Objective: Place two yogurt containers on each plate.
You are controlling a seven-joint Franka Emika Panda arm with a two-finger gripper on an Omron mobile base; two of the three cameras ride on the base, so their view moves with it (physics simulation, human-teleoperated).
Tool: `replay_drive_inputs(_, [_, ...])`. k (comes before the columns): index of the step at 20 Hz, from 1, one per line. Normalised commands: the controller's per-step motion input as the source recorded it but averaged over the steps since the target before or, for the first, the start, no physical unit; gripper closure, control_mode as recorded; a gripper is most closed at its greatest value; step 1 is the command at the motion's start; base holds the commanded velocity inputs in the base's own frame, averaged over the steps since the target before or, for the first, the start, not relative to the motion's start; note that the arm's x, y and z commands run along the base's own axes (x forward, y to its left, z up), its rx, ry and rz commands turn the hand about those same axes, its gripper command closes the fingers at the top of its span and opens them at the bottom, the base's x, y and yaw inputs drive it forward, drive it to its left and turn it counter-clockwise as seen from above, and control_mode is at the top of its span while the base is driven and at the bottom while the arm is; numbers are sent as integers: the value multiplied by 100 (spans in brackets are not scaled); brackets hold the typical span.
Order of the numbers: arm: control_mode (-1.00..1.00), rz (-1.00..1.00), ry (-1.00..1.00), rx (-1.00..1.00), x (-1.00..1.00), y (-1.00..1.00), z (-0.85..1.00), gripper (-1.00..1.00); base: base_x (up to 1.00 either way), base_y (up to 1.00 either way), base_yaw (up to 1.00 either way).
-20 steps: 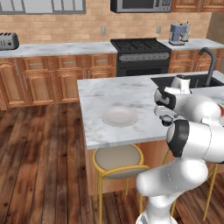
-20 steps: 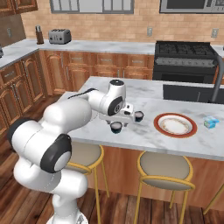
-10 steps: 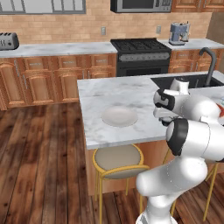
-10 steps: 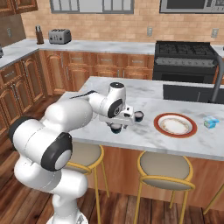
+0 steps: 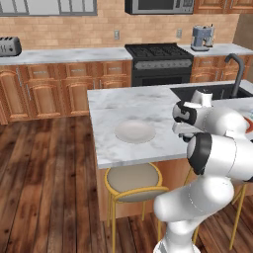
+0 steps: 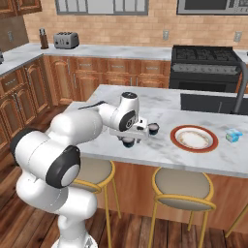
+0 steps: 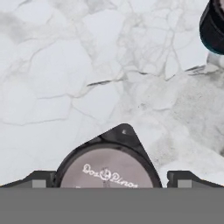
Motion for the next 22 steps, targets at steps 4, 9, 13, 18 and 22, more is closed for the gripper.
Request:
replay_drive_inputs(4, [-100,0,0,0,0,0,-11,-100,0,0,0])
replay_drive_inputs(9, [-100,0,1,0,-1,0,-20,-100,0,0,0])
replay_drive_inputs(13, [-100,0,0,0,0,0,0,-100,0,0,0])
replay_drive_inputs(18, [-100,0,0,0,0,0,0,100,0,0,0])
replay_drive_inputs(22, [-100,0,0,0,0,0,0,100,0,0,0])
